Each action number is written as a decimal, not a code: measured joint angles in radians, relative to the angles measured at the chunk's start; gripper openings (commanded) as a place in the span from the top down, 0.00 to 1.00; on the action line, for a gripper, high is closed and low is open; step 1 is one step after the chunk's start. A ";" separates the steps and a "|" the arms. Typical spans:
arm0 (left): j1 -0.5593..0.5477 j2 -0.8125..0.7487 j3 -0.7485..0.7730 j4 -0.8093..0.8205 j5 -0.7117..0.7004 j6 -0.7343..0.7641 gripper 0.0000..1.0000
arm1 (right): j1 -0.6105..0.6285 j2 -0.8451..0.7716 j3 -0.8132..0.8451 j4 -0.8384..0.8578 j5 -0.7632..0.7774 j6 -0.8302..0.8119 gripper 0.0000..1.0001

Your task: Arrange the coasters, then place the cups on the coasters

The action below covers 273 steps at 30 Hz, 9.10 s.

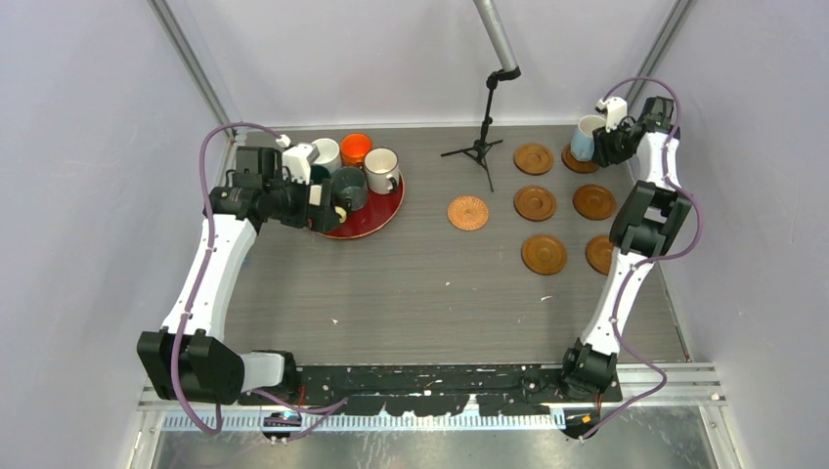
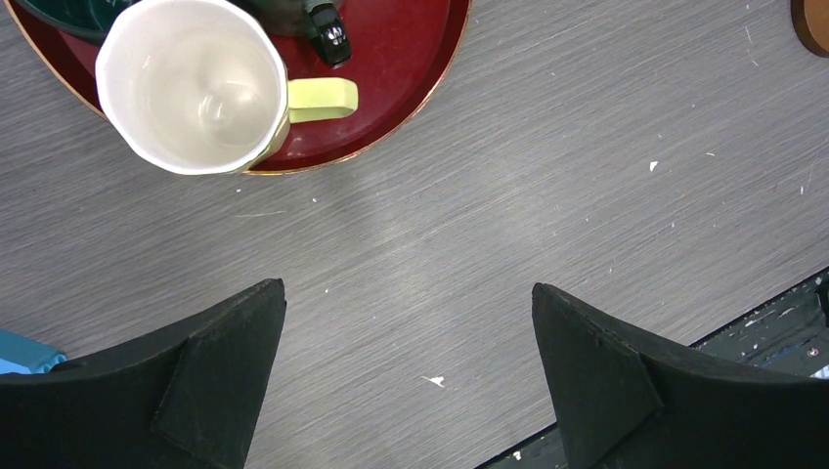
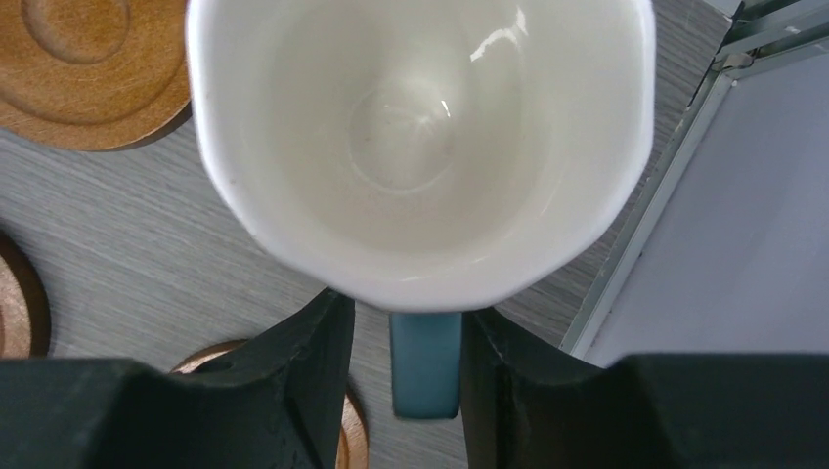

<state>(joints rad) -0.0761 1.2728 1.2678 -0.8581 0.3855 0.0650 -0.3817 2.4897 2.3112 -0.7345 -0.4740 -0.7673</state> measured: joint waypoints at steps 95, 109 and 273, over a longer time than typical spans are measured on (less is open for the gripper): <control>0.000 -0.163 -0.068 0.047 -0.142 -0.106 0.00 | 1.042 -0.082 -0.090 0.087 0.454 0.663 1.00; 0.000 -0.203 -0.068 0.010 -0.132 -0.076 0.00 | 0.960 -0.519 -0.477 0.129 0.217 0.591 1.00; 0.273 -0.015 -0.011 -0.074 -0.207 -0.131 0.00 | 1.279 -0.010 0.043 0.113 0.327 0.596 0.51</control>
<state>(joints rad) 0.1970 1.2575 1.2568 -0.9321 0.1783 -0.0662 0.8970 2.4802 2.3547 -0.6212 -0.1474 -0.1715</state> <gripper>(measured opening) 0.996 0.528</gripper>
